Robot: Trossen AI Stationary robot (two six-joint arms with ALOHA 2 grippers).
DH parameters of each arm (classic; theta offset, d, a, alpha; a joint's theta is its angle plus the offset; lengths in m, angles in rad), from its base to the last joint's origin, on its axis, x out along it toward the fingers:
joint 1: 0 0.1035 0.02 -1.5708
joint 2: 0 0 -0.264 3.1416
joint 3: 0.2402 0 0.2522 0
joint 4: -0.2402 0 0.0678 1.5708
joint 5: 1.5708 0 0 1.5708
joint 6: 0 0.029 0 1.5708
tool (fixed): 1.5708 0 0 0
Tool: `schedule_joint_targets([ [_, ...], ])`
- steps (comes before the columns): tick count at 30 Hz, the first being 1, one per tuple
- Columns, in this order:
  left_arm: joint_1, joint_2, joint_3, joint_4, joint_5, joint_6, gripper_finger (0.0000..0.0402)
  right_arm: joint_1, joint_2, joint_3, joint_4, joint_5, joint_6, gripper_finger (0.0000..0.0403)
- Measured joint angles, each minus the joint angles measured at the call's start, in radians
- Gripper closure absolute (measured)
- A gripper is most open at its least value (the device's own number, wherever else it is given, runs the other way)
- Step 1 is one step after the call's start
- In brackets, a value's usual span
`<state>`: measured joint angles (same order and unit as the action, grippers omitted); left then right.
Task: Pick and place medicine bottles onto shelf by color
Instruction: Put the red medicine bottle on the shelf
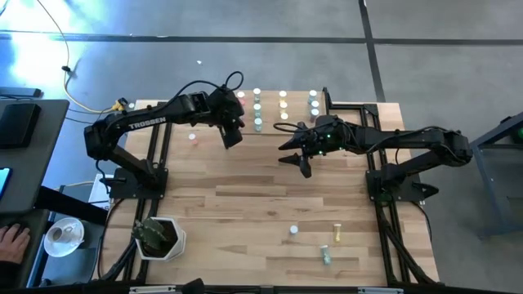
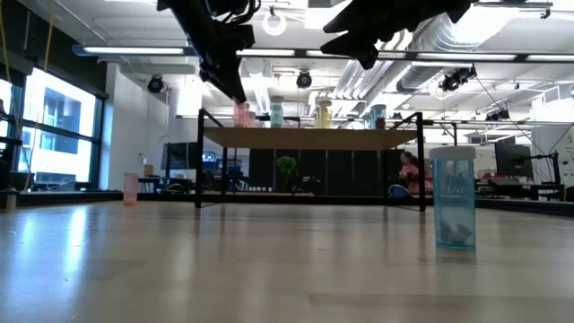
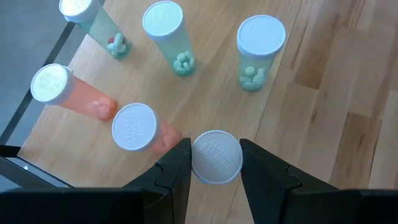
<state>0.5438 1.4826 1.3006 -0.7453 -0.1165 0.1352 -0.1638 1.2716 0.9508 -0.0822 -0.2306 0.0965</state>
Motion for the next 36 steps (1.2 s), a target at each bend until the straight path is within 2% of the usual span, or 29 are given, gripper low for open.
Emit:
schedule_joint_targets([
  [5,0.0,0.002,0.0,0.009,0.0,0.001,0.0285,0.0,0.0,0.0,0.0,0.0,0.0,0.0206],
  [15,0.0,0.004,-0.003,0.005,-0.027,0.008,0.025,0.0,0.0,0.0,0.0,0.0,0.0,0.0206],
  [27,0.0,0.003,-0.003,0.009,-0.03,0.008,0.0244,0.0,0.0,0.0,0.0,0.0,0.0,0.0206],
  [36,0.0,0.002,-0.002,0.009,-0.03,0.008,0.0198,0.0,0.0,0.0,-0.008,0.0,0.0,0.0206],
])
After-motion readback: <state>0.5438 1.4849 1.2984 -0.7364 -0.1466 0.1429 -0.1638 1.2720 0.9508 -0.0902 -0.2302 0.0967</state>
